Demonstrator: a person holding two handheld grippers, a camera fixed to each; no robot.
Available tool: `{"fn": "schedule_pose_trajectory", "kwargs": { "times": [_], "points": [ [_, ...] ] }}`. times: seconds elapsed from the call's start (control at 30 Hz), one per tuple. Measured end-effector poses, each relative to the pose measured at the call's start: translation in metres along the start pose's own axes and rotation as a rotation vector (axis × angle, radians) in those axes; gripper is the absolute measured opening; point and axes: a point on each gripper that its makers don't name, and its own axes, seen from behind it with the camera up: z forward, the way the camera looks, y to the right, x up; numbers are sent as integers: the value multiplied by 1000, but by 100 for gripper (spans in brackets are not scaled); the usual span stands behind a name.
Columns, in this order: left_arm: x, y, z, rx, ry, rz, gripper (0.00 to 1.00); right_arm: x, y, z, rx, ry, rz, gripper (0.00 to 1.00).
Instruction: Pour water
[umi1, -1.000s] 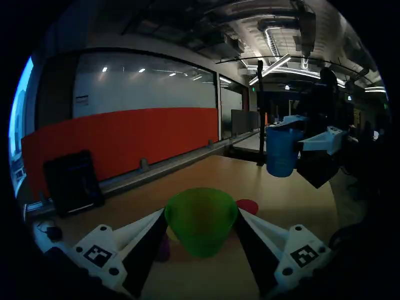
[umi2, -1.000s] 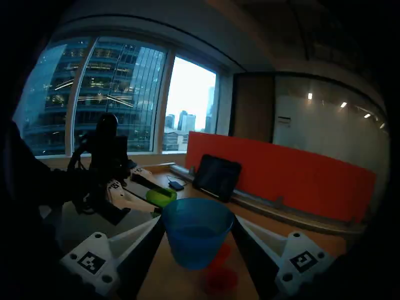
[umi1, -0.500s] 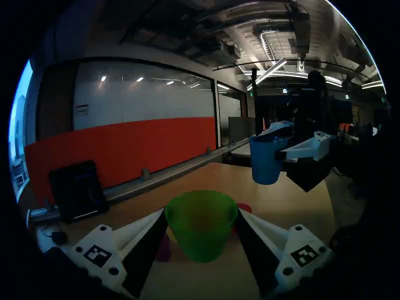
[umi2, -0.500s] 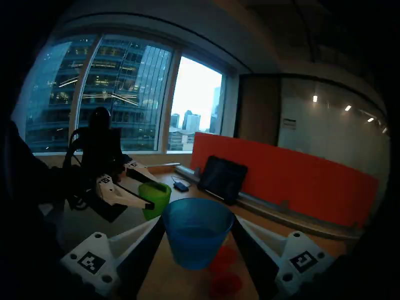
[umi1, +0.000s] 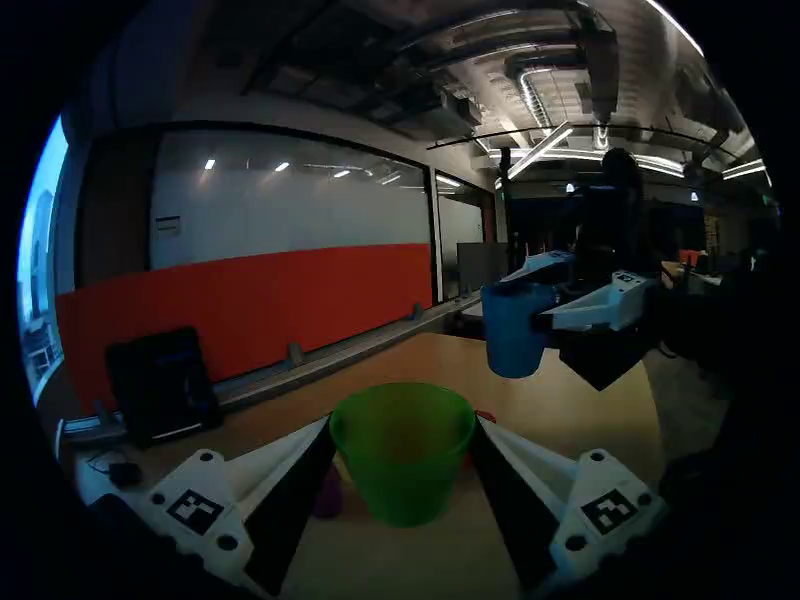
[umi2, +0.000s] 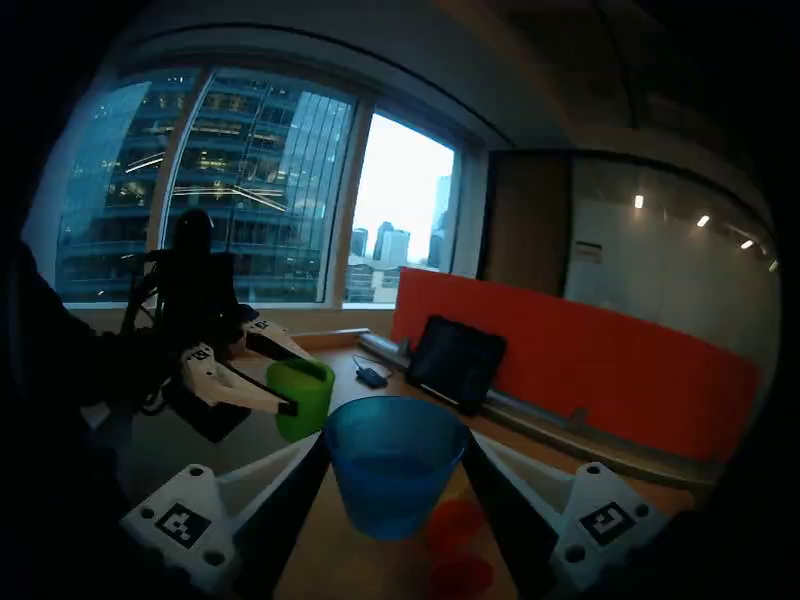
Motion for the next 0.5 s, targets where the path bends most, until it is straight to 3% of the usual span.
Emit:
{"fn": "schedule_pose_trajectory", "kwargs": {
  "times": [0.17,0.5],
  "points": [
    [1,5,-6,-8,-1,8,89,4,-2,6,13,6,-16,93],
    [2,16,-15,-22,9,12,89,11,-1,19,16,10,-121,93]
  ]
}}
